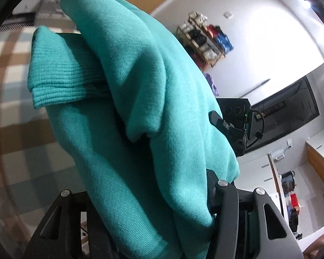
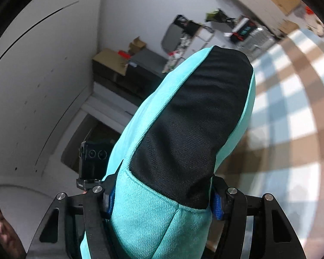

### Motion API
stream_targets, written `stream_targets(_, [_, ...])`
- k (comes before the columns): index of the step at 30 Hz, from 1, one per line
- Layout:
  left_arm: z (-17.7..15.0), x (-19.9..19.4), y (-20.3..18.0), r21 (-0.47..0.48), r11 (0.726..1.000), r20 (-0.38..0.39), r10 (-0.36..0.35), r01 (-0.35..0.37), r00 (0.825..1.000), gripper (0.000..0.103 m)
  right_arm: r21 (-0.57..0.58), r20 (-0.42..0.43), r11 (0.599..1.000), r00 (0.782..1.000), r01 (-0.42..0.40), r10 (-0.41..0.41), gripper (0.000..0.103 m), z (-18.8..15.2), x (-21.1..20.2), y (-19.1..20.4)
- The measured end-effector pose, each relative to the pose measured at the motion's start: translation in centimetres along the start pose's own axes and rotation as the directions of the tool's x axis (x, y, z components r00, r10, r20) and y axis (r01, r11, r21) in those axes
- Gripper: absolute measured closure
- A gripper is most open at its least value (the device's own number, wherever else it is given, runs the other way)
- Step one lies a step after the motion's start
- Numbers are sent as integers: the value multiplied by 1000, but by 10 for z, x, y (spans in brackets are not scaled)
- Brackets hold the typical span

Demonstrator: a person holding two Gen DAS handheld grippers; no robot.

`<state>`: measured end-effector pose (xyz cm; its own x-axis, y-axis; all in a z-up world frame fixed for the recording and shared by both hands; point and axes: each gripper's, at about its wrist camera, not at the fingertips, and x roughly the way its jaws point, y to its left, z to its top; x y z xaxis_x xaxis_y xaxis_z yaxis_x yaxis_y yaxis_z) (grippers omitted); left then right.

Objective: Fold large clothes
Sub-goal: 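Lift the folded hoodie off the bed with both tools, then carry the hoodie with both tools to the stack of folded clothes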

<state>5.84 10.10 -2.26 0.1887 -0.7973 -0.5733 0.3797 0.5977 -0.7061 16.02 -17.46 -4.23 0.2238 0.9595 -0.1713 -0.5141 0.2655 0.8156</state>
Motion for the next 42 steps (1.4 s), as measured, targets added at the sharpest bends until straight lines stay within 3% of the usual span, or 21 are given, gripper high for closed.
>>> stream_targets(6, [-7,-96,12,-34,994,81,106,-104,991,54,-51,-56,995,995,-82,79,39,23,82,58])
stream_targets(9, [-8,-158,19,-47,982,114,190,-186,975,54,-99,-102,987,988,-123,113,39,27,129,97])
stream_targets(12, [-11,-210,32,-88,974,151,220,-208,964,54,-101,-131,980,979,-173,159,39,31,182,131])
stream_targets(16, [-27,-280,55,-152,945,193,315,-289,929,54,-87,-176,968,960,-236,218,39,31,259,162])
stream_targets(20, [-47,-338,92,-221,906,201,404,-360,893,54,-15,-219,954,932,-299,288,39,6,341,178])
stream_targets(23, [-62,-347,149,-279,890,191,420,-362,887,54,87,-224,951,924,-297,309,39,-26,395,163])
stream_targets(25, [-78,-342,206,-353,879,157,392,-319,906,54,128,-246,963,933,-236,261,37,-51,421,147])
stream_targets(27, [-98,-320,253,-468,841,87,350,-271,933,54,121,-312,987,940,-104,137,36,-81,447,130])
stream_targets(29, [-114,-308,282,-519,840,116,253,-159,960,43,21,-318,1000,948,-9,15,33,-103,452,122])
stream_targets(31, [-115,-306,275,-498,858,143,229,-130,963,40,-107,-309,994,950,1,-34,32,-109,445,134])
stream_targets(34, [-125,-325,269,-493,848,140,296,-193,945,40,-211,-348,977,931,36,-109,32,-112,442,150])
stream_targets(37, [-114,-334,257,-503,819,152,398,-275,905,40,-239,-404,969,902,56,-151,32,-112,440,159])
stream_targets(39, [-125,-362,239,-516,783,188,501,-349,845,40,-195,-419,978,896,70,-148,30,-104,445,156])
stream_targets(40, [-124,-365,227,-515,748,192,576,-419,794,40,-173,-418,981,896,82,-149,29,-104,445,154])
stream_targets(41, [-122,-374,206,-517,677,205,692,-524,692,40,-172,-411,980,897,96,-160,28,-100,459,155])
stream_targets(42, [-131,-370,198,-517,665,236,716,-539,657,40,-189,-409,977,896,103,-174,26,-103,459,158])
